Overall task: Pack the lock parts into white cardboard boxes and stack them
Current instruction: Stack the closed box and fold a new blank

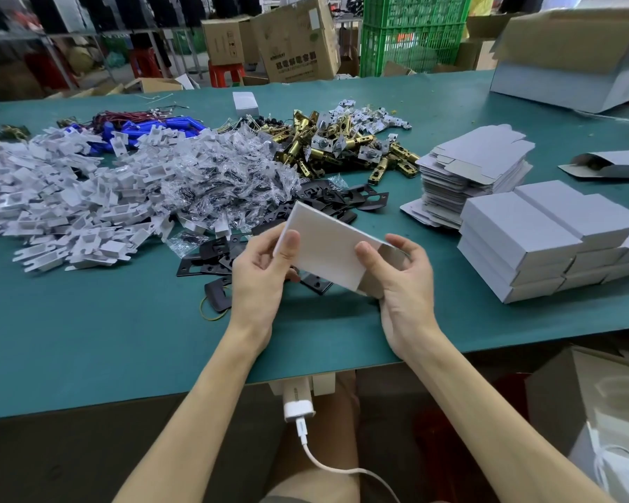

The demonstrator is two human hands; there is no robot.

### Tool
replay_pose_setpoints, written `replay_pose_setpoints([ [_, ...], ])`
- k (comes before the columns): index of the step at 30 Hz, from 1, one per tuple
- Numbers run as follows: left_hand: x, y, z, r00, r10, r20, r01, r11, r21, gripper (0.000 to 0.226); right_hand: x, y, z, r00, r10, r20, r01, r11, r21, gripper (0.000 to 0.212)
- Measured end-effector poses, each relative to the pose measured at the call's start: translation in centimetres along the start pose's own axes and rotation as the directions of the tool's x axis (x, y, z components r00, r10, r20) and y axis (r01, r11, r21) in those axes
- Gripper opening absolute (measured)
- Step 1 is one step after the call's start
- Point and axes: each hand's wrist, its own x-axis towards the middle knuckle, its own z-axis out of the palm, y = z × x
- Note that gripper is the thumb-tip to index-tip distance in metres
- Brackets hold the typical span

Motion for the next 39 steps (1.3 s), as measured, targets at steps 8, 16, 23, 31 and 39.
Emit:
replay_pose_setpoints([
  [8, -0.3, 0.3, 0.1, 0.983, 0.183, -0.019, -0.182, 0.982, 0.039, 0.031, 0.2, -0.1, 0.2, 1.000, 0.003, -0.018, -0.003, 1.000, -0.018, 0.105],
  [16, -0.3, 0.2, 0.5, 0.946, 0.270, 0.178, -0.280, 0.959, 0.034, 0.047, 0.4, -0.6, 0.5, 0.997, 0.061, 0.049, -0.066, 0.992, 0.106, 0.055],
  [23, -0.8, 0.1, 0.7, 0.937, 0.124, 0.327, -0.118, 0.992, -0.038, 0.047, 0.1, -0.9, 0.5, 0.997, 0.073, -0.002, -0.071, 0.977, 0.199, 0.056],
  [31, -1.0, 0.4, 0.6, 0.947, 0.057, 0.317, -0.059, 0.998, -0.002, 0.037, 0.5, -0.6, -0.1, 0.990, 0.085, 0.115, -0.108, 0.972, 0.211, 0.048],
  [39, -0.5, -0.4, 0.5, 0.978, 0.010, 0.210, -0.019, 0.999, 0.040, 0.036, 0.4, -0.1, 0.0, 0.984, 0.074, 0.164, -0.094, 0.989, 0.116, 0.024],
])
